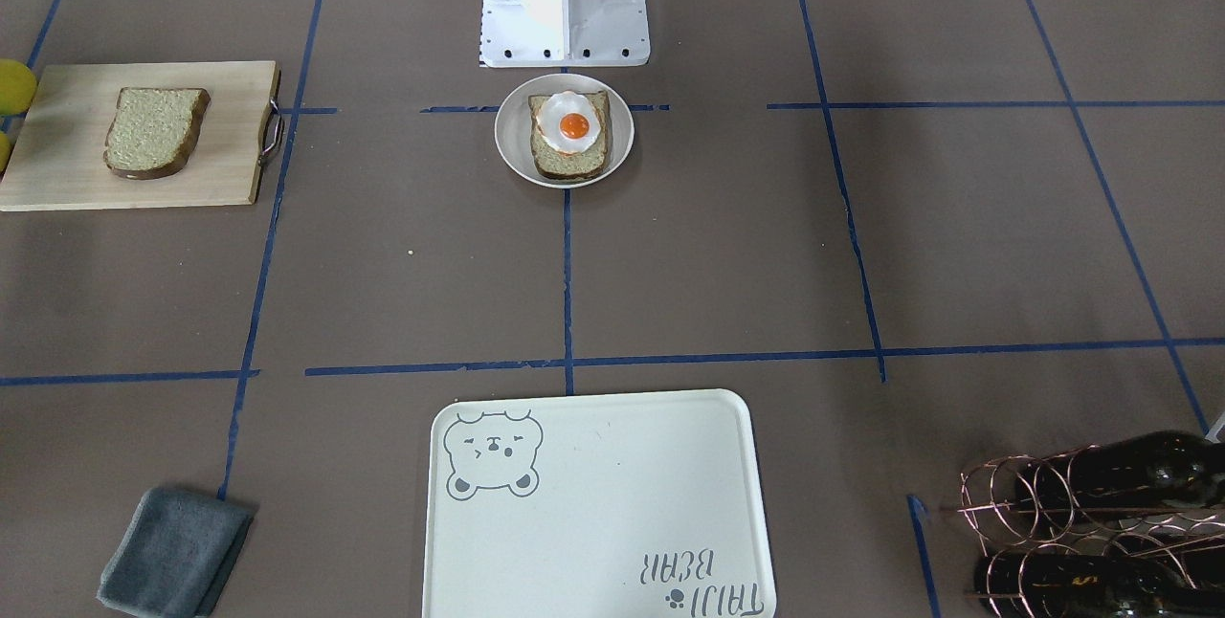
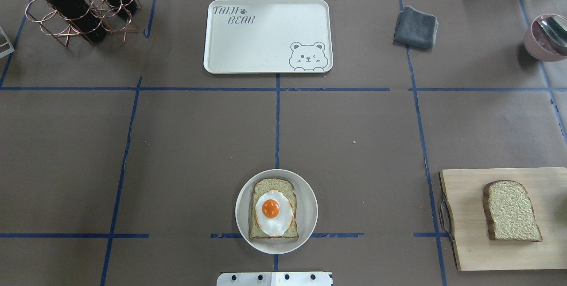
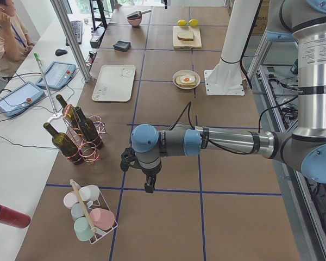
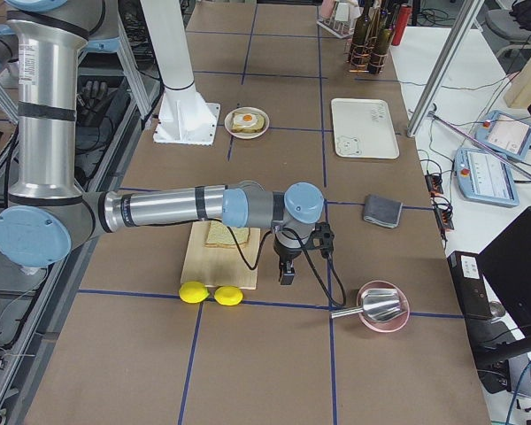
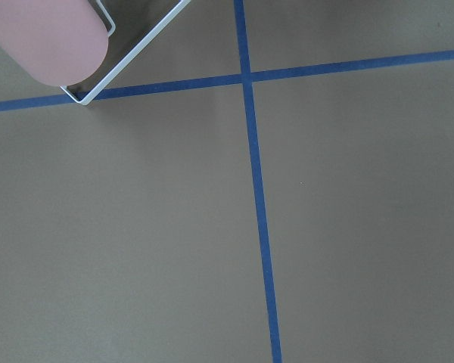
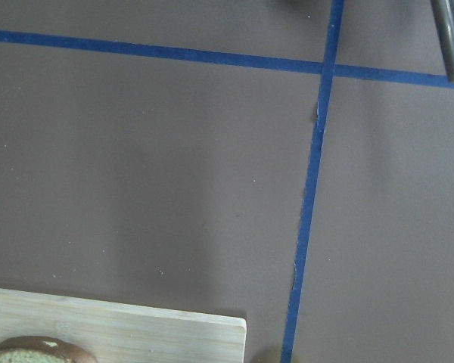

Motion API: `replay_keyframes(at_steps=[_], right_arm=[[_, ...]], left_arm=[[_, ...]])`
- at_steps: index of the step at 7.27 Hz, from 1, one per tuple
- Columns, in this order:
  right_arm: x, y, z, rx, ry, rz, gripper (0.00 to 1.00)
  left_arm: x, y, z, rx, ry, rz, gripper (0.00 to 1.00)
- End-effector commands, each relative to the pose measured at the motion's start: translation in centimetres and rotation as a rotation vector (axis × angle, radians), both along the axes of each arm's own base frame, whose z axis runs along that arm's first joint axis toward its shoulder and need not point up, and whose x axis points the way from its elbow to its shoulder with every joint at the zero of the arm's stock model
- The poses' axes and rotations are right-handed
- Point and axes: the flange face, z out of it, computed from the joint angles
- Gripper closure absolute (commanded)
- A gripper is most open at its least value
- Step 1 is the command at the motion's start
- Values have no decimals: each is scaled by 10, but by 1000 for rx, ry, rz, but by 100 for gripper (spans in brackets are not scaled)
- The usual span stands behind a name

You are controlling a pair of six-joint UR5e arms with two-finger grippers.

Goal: Make sandwich and place on tray
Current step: 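Move the right gripper toward the bread slice on the wooden board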

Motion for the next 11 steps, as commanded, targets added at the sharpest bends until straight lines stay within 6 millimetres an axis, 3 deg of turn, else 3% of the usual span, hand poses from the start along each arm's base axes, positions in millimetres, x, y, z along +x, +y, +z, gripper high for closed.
replay_keyframes(at_steps=[1,7,8,10,11], right_arm=[[-1,0,1,-4,-2,0,0],[-2,-4,-3,18,-13,38,0],[-7,-5,-8,25,-27,29,0],[-59,-3,-22,86,-95,-58,0],[-77,13,-17,83,-105,-35,0]], left_arm=[[1,-2,-10,16,6,-1,0],[8,-4,-8,27,12,21,0],[15,-3,-9,12,118,12,0],[20,-5,-11,2,205,4,0],[20,-5,-13,5,207,4,0]])
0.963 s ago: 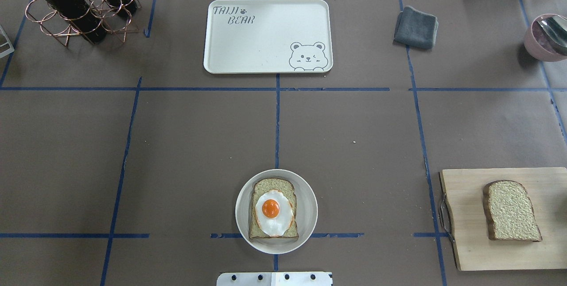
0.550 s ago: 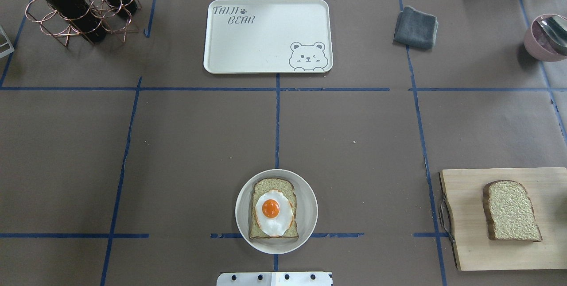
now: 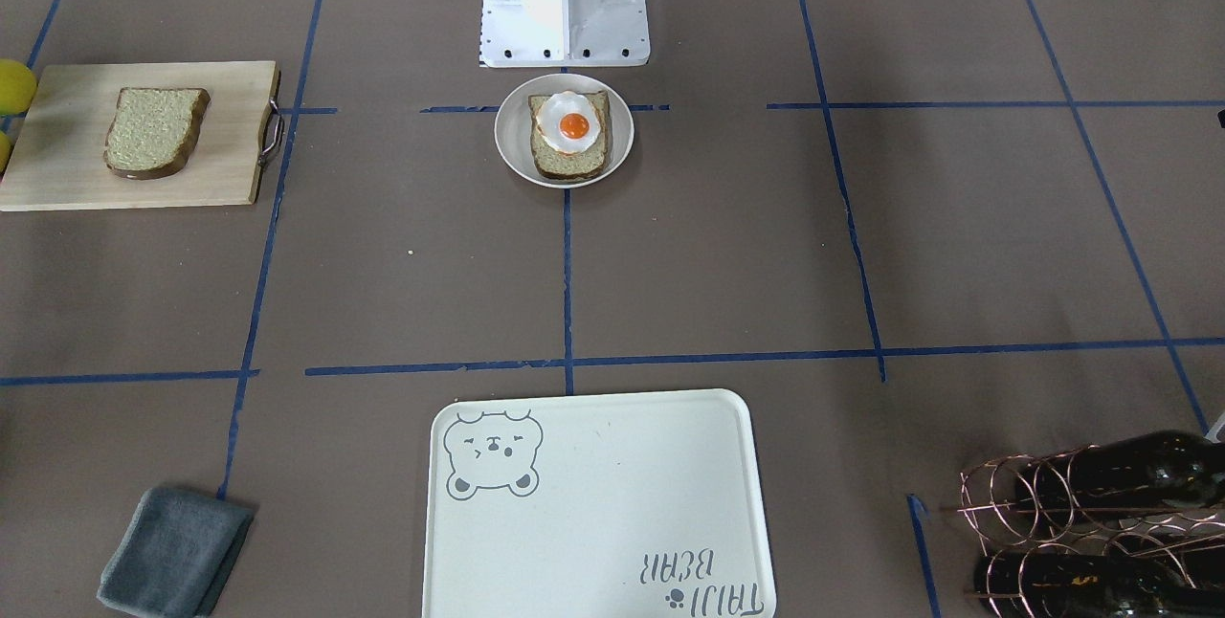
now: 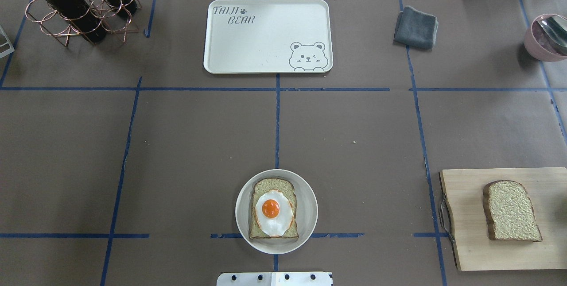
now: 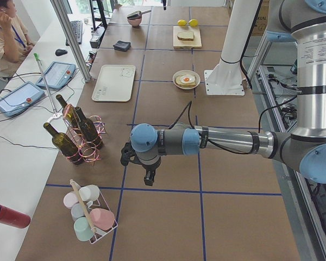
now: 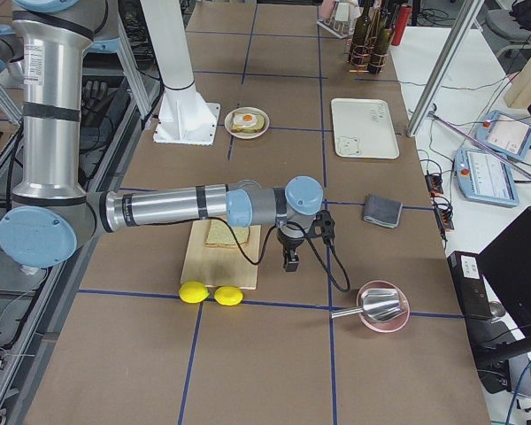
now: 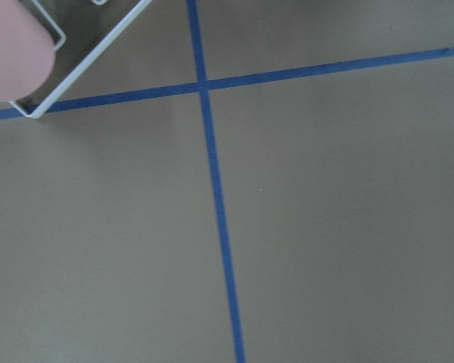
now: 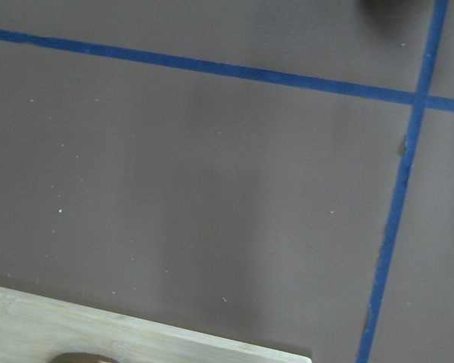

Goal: Make sandwich and place on tray
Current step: 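Move the right gripper toward the bread slice on the wooden board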

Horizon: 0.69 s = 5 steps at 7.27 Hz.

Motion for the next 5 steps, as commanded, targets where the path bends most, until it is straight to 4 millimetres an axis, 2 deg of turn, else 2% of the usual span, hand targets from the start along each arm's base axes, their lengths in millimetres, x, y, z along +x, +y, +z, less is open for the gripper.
replay_keyframes(at_steps=[1,2,3,4,5], right_arm=[[-47,47,11,36,-43,33,0],[-72,78,9,34,-81,127,0],[-110,108,11,25,-82,172,0],[-123,124,13,-3,-88,184,0],[-120,152,24,-34,-95,182,2]], left_arm=[[0,-1,-7,11,18,-2,0],[0,-1,-11,22,18,-1,0],[1,-1,-11,28,19,2,0],[1,-3,-13,48,18,1,0],[1,-3,-13,54,18,1,0]])
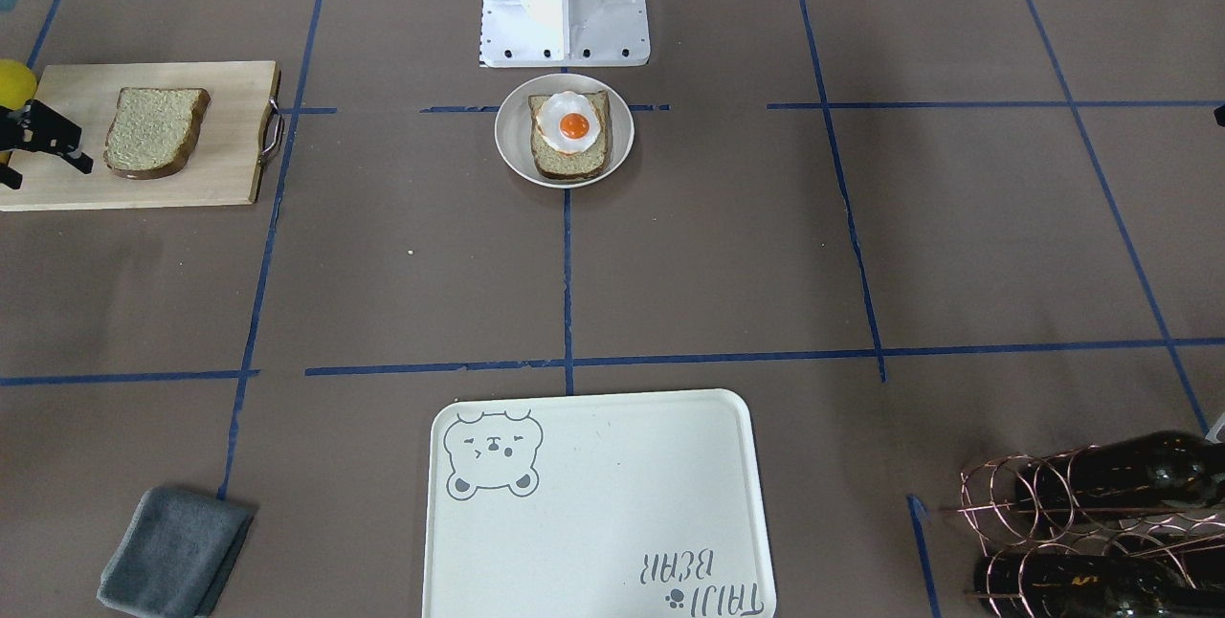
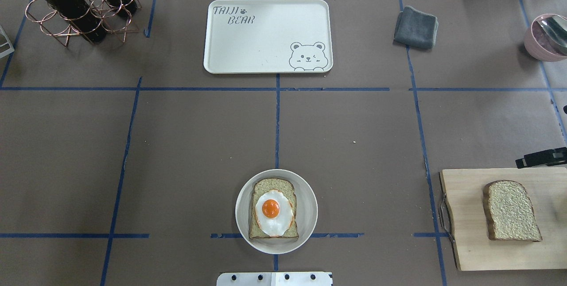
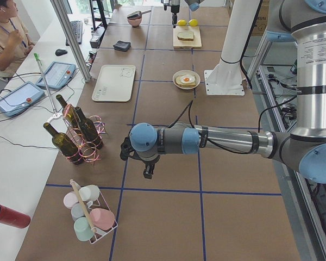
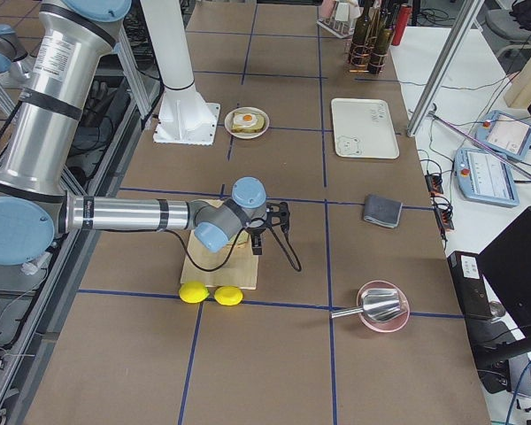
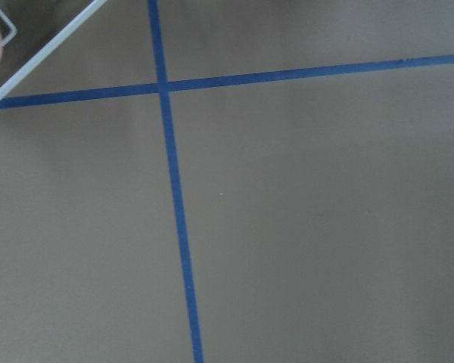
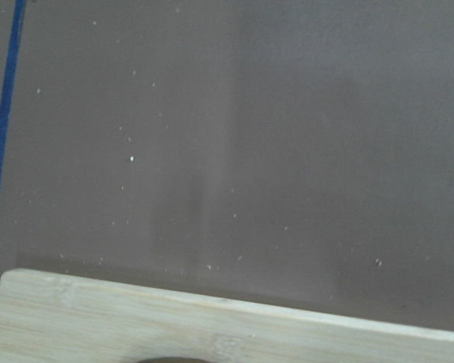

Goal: Make sandwich and place on tray
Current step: 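Lower the right gripper and grasp the bread slice's edge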

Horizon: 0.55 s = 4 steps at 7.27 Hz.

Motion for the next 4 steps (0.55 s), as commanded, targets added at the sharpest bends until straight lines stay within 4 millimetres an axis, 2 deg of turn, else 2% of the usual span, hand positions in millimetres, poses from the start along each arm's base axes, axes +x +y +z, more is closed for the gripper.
replay_keyframes(at_steps=[1,2,4], right_arm=[[0,52,12,-45,-44,12,8],[-10,62,14,-117,-50,23,18],[-19,68,24,-171,-34,24,27]], left_arm=[[-1,-1,-2,16,0,-1,0],[0,-1,-2,16,1,1,0],[0,-2,-1,36,-1,-1,0]])
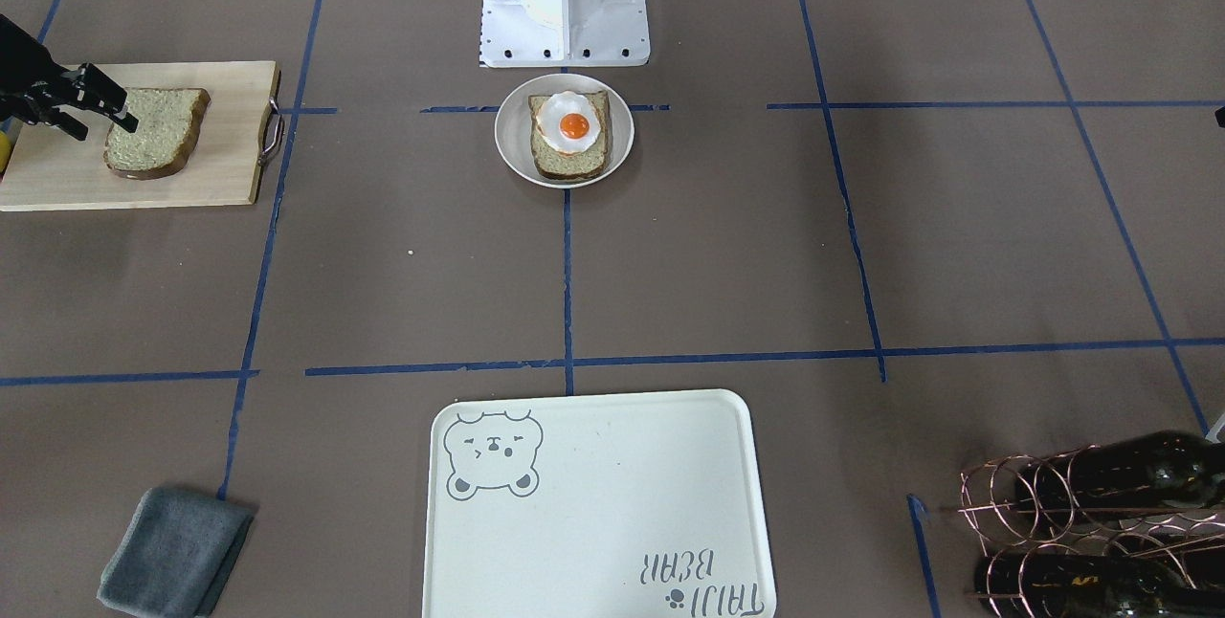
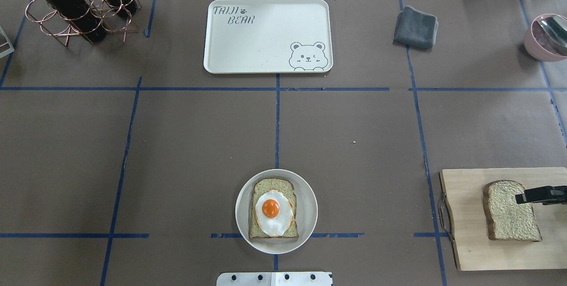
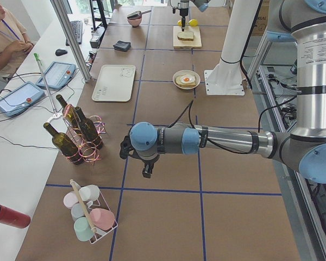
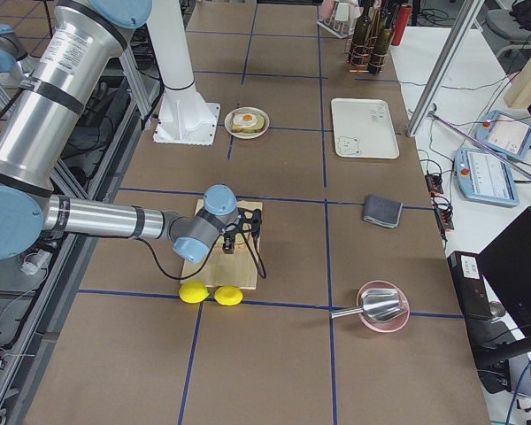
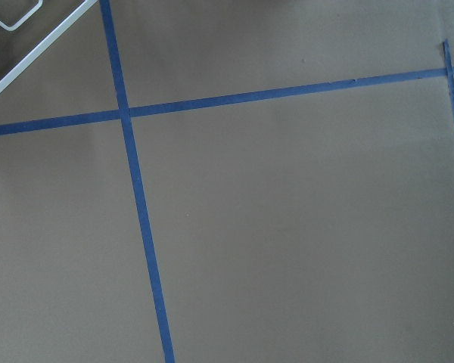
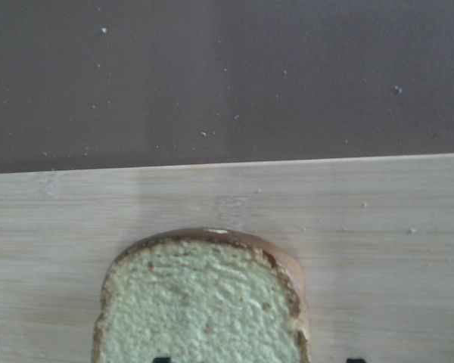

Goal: Make sandwich and place on tray
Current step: 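Lower the right gripper and grasp the bread slice's edge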

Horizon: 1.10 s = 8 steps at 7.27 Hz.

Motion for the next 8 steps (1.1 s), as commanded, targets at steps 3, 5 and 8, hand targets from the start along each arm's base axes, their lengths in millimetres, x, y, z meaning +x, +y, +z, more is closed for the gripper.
replay_keyframes(at_steps=[3,5,8], right_arm=[[-8,9,10,-63,4,6,54],[-8,9,10,-63,4,6,68],[-7,9,11,-69,6,8,100]], left_arm=[[0,-2,-5,37,0,-3,0],[-1,-2,-6,40,0,-5,0],[0,-3,-11,49,0,-3,0]])
